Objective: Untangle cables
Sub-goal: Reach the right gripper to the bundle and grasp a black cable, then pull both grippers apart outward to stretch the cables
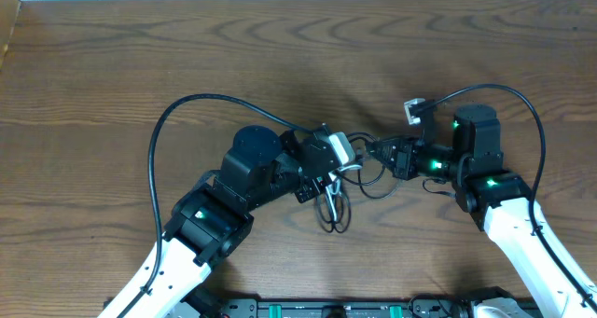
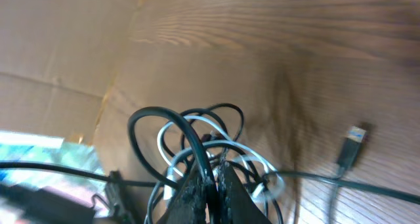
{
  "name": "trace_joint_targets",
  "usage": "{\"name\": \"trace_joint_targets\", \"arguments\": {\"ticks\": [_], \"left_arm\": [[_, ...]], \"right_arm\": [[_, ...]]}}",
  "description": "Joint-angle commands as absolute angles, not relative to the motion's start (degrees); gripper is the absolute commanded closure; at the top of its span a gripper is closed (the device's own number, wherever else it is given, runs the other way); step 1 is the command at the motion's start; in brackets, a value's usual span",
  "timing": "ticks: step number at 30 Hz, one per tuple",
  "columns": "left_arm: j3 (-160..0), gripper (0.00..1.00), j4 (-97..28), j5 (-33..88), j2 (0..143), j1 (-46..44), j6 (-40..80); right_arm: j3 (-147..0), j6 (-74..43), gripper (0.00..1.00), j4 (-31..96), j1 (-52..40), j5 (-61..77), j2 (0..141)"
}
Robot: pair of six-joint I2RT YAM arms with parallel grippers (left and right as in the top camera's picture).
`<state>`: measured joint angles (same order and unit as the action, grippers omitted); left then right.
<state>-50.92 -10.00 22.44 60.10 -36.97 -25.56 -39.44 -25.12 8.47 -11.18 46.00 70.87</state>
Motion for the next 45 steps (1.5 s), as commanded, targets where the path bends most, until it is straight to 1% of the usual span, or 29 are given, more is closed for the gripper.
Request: {"name": "trace_joint_targets", "arguments": {"ticks": [1, 4, 8, 11, 14, 16, 18, 19, 21, 27, 31, 33, 39, 45], "left_arm": [[-50.89, 0.93, -9.32, 23.49, 59.46, -36.95, -26.11], [-50.89, 0.92, -9.32, 23.33, 59.46, -36.95, -26.11], [-50.89, 0.92, -9.54, 23.27, 59.46, -36.95, -26.11], [-50.89, 0.93, -10.04, 20.45, 59.46, -36.95, -25.71], [-50.89, 0.93, -10.61, 15.77, 59.40, -36.95, -25.41], [-50.89, 0.92, -11.07, 12.45, 59.40, -36.95, -25.21], [-50.89, 0.92, -11.70, 9.41, 59.40, -36.95, -25.19], [-50.89, 0.93, -12.25, 7.62, 59.40, -36.95, -25.21], [-50.89, 0.92, -13.56, 3.55, 59.42, -36.95, -25.19], [-50.89, 0.92, -19.11, -11.81, 59.42, -36.95, -24.99], [-50.89, 0.93, -22.72, -23.27, 59.46, -36.82, -24.99], [-50.89, 0.93, -23.81, -26.46, 59.46, -36.07, -24.95], [-50.89, 0.92, -25.71, -29.02, 59.46, -28.45, -20.69], [-50.89, 0.92, -26.59, -29.02, 59.46, -16.10, -17.76]], "right_arm": [[-40.23, -24.53, 0.95, 9.32, -11.46, 40.99, 71.18], [-40.23, -24.10, 0.92, 9.85, -11.46, 39.97, 71.18], [-40.23, -23.99, 0.76, 9.89, -11.46, 38.85, 71.18], [-40.23, -23.27, 0.76, 10.15, -11.46, 37.91, 71.18], [-40.23, -23.29, 0.78, 11.40, -11.44, 34.06, 71.18], [-40.23, -23.31, 0.82, 12.80, -11.44, 30.57, 71.18], [-40.23, -23.33, 0.88, 14.85, -11.40, 26.17, 71.18], [-40.23, -23.49, 0.93, 16.27, -11.27, 23.81, 71.16], [-40.23, -23.73, 0.99, 19.35, -10.70, 19.42, 71.16], [-40.23, -23.75, 0.99, 26.30, -5.26, 12.49, 71.16], [-40.25, -23.68, 0.99, 27.44, 1.28, 12.36, 71.13], [-40.27, -23.68, 0.99, 27.31, 3.95, 12.38, 71.09], [-40.32, -23.29, 0.99, 26.68, 12.88, 13.02, 70.48], [-40.32, -20.91, 0.99, 24.38, 20.38, 17.56, 69.73]]}}
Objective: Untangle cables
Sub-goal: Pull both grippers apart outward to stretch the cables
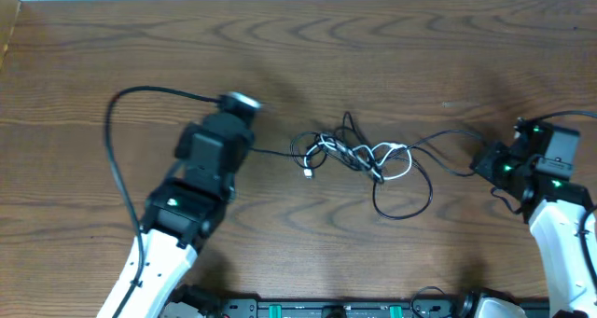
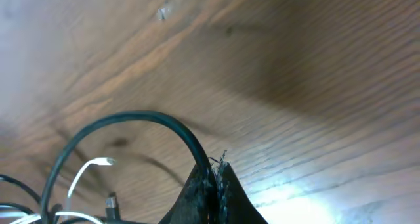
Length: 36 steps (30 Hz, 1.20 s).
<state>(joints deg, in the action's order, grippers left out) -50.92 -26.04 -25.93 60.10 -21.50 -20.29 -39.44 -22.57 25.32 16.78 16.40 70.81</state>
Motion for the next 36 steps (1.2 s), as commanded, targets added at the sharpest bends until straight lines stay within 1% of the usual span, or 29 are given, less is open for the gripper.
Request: {"name": "trace_joint_targets", "arguments": {"ticks": [1, 5, 12, 21, 29, 36], "left_arm": [[-50.89, 0.92, -26.70, -29.02, 59.46, -14.39, -17.65], [-50.89, 0.92, -26.98, -28.99, 59.46, -6.39, -17.06], [-50.89, 0.92, -27.00, -28.95, 59.46, 5.56, -8.84], [-50.89, 0.92, -27.20, -28.97, 59.46, 13.34, -5.67], [-50.89, 0.92, -27.86, -28.97, 59.48, 18.68, -3.70], [-50.89, 0.92, -27.86, -28.97, 59.48, 25.41, -2.52]], "right_arm": [[-40.32, -20.91, 0.99, 24.21, 21.32, 17.56, 69.63], [-40.32, -20.88, 0.99, 23.92, 25.23, 17.54, 69.63], [-40.32, -20.49, 0.99, 23.77, 30.70, 17.74, 69.63], [-40.32, -20.10, 0.99, 23.77, 33.82, 17.72, 69.65], [-40.32, -19.40, 0.99, 23.81, 34.20, 17.47, 69.65], [-40.32, -19.20, 0.99, 23.79, 34.30, 16.43, 69.65]]}}
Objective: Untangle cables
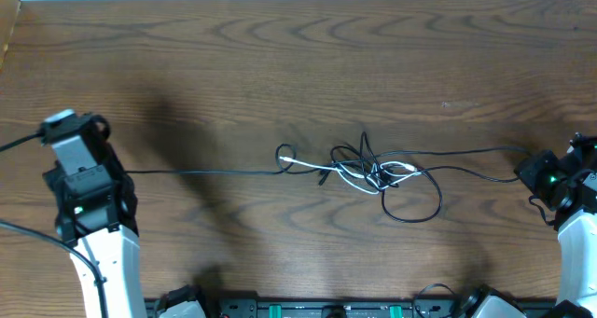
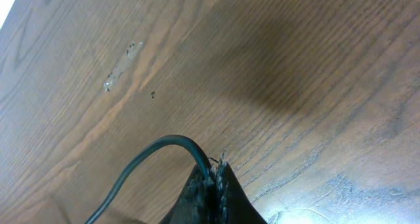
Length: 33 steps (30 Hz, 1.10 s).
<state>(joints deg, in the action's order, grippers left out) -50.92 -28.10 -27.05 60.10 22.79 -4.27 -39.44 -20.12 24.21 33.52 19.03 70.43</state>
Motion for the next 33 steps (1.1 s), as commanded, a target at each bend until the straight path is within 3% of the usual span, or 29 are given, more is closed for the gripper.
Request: {"name": "trace_joint_targets", "arguments": {"ticks": [1, 14, 20, 22, 25, 26, 29, 33], "left_arm": [[-50.89, 0.92, -27.88, -28.97, 59.48, 26.70, -1.69], [-50.89, 0.92, -26.89, -28.91, 60.07, 39.31, 0.58], [-50.89, 0.92, -26.72, -21.87, 61.43, 42.09, 1.39], [-50.89, 0.92, -26.68, -19.79, 62.13, 42.09, 1.39], [-50.89, 0.92, -26.26, -13.61, 63.64, 42.09, 1.37], [-50.89, 0.92, -25.82, -10.57, 64.40, 42.09, 1.37], [-50.89, 0.92, -24.49, -0.73, 67.09, 42.09, 1.37], [-50.89, 0.92, -22.50, 13.41, 71.29, 42.09, 1.34]], "right_arm": [[-40.32, -19.20, 0.99, 23.77, 34.44, 16.38, 69.65], [-40.32, -19.20, 0.99, 23.79, 39.57, 16.51, 69.65], [-40.32, -19.22, 0.98, 23.81, 40.47, 17.23, 69.65], [-40.29, -19.18, 0.89, 23.86, 40.47, 18.11, 69.65], [-40.29, -19.14, 0.65, 23.81, 40.45, 20.71, 69.65], [-40.29, -18.52, 0.62, 23.79, 40.45, 21.85, 69.65], [-40.29, -15.92, 0.41, 23.79, 40.42, 25.96, 69.65], [-40.29, -11.62, 0.20, 23.86, 40.40, 33.04, 69.65]]}}
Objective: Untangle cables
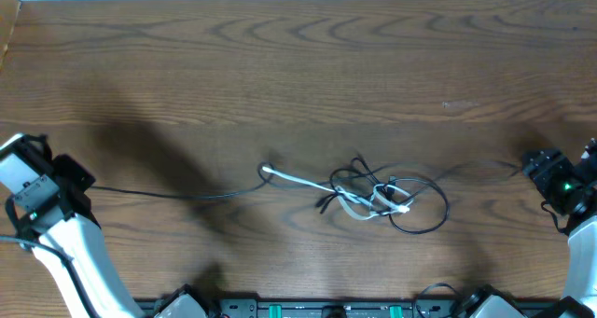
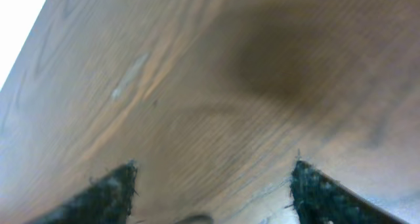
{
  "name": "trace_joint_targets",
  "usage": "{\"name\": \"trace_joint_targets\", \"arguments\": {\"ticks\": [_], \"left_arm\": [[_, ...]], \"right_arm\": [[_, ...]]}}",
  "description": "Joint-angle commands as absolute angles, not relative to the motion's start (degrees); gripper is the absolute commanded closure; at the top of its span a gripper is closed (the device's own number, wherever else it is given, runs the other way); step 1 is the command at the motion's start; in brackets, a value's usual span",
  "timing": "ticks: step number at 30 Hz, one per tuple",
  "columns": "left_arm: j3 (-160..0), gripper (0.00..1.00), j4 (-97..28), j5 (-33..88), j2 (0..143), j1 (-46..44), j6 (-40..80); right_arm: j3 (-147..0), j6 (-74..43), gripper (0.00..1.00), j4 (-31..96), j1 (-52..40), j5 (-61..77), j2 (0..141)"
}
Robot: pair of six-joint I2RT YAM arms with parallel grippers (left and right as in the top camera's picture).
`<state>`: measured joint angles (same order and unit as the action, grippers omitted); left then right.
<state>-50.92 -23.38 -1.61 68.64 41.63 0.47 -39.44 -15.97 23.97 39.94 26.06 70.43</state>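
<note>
A knot of black and white cables (image 1: pixel 373 195) lies on the wooden table, right of centre. A white cable (image 1: pixel 298 181) runs out of it to the left. A thin black cable (image 1: pixel 168 194) runs from the knot to my left gripper (image 1: pixel 82 178) at the far left edge, which looks shut on its end. Another black strand (image 1: pixel 480 167) leads right and ends just short of my right gripper (image 1: pixel 528 161). In the wrist view the right gripper (image 2: pixel 213 168) stands open with nothing between its fingers (image 2: pixel 115 184). A blurred dark bit (image 2: pixel 193 219) shows low between them.
The brown wooden table (image 1: pixel 298 66) fills the view, with a white strip along its far edge. A black rail with green parts (image 1: pixel 317 309) runs along the near edge. A pale scuff (image 2: pixel 128 76) marks the wood ahead of the right gripper.
My right gripper, then shut on the black cable, is now open and the strand lies loose beside it. The left arm has moved further left and nearer, and its cable now curves slackly.
Both grippers were close together at the knot mid-table, the right one shut on a black cable. Then they stood apart with the bundle stretched between them. Then they were near the table's two ends, cables drawn long. Now the right has let go.
</note>
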Motion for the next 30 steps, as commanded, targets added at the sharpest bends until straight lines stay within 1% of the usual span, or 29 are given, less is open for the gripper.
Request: {"name": "trace_joint_targets", "arguments": {"ticks": [1, 2, 4, 6, 8, 11, 14, 15, 17, 18, 22, 30], "left_arm": [[-50.89, 0.91, -22.00, 16.43, 72.20, 42.09, 1.32], [-50.89, 0.75, -21.43, 19.88, 73.21, 42.04, 1.02], [-50.89, 0.48, -20.73, 24.77, 74.78, 42.04, -0.10], [-50.89, 0.32, -20.53, 26.65, 75.72, 42.04, -0.32], [-50.89, 0.22, -20.58, 26.55, 75.99, 41.89, -0.36], [-50.89, 0.11, -20.45, 26.59, 75.79, 40.93, -0.36], [-50.89, 0.03, -20.49, 26.61, 75.42, 38.28, -0.62], [-50.89, 0.02, -20.53, 26.96, 75.35, 37.12, -1.91], [-50.89, 0.02, -20.91, 28.88, 75.31, 33.78, -6.52], [-50.89, 0.02, -21.39, 29.36, 75.31, 29.67, -9.61], [-50.89, 0.02, -23.03, 29.34, 75.33, 20.29, -14.66], [-50.87, 0.02, -26.15, 28.95, 75.59, 2.81, -19.40]], "right_arm": [[-40.29, -10.22, 0.15, 24.05, 40.40, 34.94, 69.65], [-40.29, -9.08, 0.11, 24.18, 40.40, 36.53, 69.65], [-40.29, -6.50, 0.06, 24.64, 40.40, 39.66, 69.65], [-40.29, -5.34, 0.03, 25.02, 40.40, 41.45, 69.65], [-40.29, -4.99, 0.01, 25.17, 40.38, 42.74, 69.65], [-40.29, -4.21, 0.01, 25.17, 39.88, 44.27, 69.65], [-40.29, -3.09, 0.01, 25.12, 38.06, 45.65, 69.65], [-40.29, -2.90, 0.01, 25.12, 37.54, 45.63, 69.65], [-40.29, -2.26, 0.01, 25.10, 35.81, 45.60, 69.65], [-40.29, -1.54, 0.01, 25.08, 34.13, 45.58, 69.65], [-40.29, -0.47, 0.01, 25.08, 31.29, 45.36, 69.65], [-40.29, -0.10, 0.01, 25.19, 28.05, 45.17, 69.65]]}}
